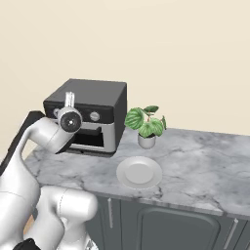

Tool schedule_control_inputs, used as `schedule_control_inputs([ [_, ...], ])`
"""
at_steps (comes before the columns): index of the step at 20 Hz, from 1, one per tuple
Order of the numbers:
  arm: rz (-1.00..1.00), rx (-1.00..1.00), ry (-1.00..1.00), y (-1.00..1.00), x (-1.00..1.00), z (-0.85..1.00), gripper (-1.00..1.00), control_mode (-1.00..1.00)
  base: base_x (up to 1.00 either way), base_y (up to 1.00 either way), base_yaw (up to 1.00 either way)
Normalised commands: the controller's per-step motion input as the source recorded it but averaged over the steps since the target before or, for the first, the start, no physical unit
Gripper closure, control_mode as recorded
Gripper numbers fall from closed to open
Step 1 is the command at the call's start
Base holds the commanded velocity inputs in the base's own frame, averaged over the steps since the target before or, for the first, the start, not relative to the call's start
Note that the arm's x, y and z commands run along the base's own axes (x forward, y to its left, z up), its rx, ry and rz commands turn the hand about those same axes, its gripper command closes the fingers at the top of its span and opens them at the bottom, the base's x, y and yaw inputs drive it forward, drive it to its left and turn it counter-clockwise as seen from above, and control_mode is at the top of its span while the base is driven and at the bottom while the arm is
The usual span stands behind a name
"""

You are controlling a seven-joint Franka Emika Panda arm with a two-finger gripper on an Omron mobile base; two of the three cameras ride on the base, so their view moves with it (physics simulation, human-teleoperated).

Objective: Pull the toaster oven rack outwards. Pick up the baguette from the plate and place it on the toaster oven rack. Close the toaster oven door fully and set the temperature to the lowest setting.

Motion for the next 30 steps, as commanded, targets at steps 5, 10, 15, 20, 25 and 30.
schedule_control_inputs([
  [5,0.0,0.0,0.0,0.01,0.18,0.0,-1.0,-1.0,0.0,0.0,0.0],
  [10,0.0,0.0,0.0,0.08,0.09,-0.01,-1.0,-1.0,0.0,0.0,0.0],
  [15,0.0,0.0,0.0,0.11,0.02,-0.07,-1.0,-1.0,0.0,0.0,0.0],
  [20,0.0,0.0,0.0,0.05,0.0,-0.18,-1.0,-1.0,0.0,0.0,0.0],
  [25,0.0,0.0,0.0,0.0,0.0,-0.14,-1.0,-1.0,0.0,0.0,0.0],
  [30,0.0,0.0,0.0,0.0,0.0,-0.03,-1.0,-1.0,0.0,0.0,0.0],
])
